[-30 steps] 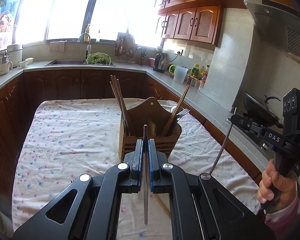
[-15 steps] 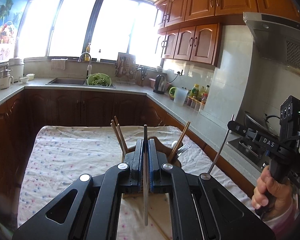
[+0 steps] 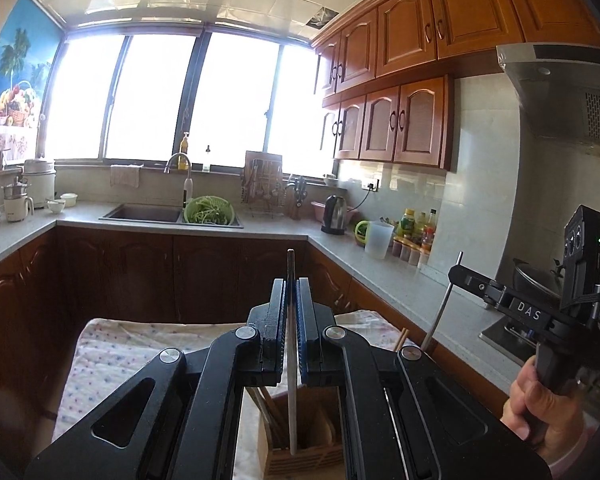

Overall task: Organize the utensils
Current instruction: 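Lift both metal chopsticks up and carry them over the wooden holder, then lower the chopsticks into the holder and open both tools to release them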

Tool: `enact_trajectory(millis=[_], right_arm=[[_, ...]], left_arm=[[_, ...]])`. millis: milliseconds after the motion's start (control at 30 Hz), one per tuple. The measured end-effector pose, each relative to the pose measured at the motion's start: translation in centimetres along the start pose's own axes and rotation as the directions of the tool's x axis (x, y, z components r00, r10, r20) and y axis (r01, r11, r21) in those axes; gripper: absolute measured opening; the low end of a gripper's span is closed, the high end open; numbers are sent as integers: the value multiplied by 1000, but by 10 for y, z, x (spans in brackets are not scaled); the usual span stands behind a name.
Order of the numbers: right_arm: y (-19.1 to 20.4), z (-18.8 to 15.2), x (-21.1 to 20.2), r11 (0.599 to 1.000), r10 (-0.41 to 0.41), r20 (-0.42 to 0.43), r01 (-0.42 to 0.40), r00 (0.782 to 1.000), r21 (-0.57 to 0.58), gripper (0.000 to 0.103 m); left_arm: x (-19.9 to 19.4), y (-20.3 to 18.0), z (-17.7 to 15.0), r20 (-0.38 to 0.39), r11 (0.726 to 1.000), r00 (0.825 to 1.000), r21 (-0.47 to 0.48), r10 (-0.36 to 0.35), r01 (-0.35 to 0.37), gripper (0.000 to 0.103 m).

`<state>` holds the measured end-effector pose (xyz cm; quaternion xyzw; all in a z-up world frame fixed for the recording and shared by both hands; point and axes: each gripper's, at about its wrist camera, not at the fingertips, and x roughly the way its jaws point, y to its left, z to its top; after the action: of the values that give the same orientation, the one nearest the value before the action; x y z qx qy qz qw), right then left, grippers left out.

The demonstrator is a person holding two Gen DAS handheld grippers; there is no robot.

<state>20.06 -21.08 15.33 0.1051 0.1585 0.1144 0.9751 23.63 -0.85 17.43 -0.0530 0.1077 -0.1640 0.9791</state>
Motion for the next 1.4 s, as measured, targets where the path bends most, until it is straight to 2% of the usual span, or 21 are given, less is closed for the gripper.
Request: enact_trajectory(millis=[300,667,767,1233,1333,1400], right_arm=[[-12,-33,27,1000,-15,-30,16,999,11,4],[-20,-77,46,999,-14,-114,18,993,37,4],[-23,-80,41,999,-29,-101,32,994,29,4],[-30,-78,40,998,-32,-131,38,991,50,5],[-33,-77,41,997,-22,-140,32,990,63,10],[-34,-77,39,997,-19,-140,30,990,75,20]], left_arm=[[28,10,-43,-10,999,999,-21,30,-31,4],[36,25,-88,-89,994,995,-96,35,-44,4],[41,27,-97,-116,993,993,-110,30,-42,5],[47,30,-96,-150,991,988,-123,33,-52,5],[48,31,-96,-167,990,985,-127,37,-59,6],[45,31,-96,-171,990,984,-127,44,-66,11]])
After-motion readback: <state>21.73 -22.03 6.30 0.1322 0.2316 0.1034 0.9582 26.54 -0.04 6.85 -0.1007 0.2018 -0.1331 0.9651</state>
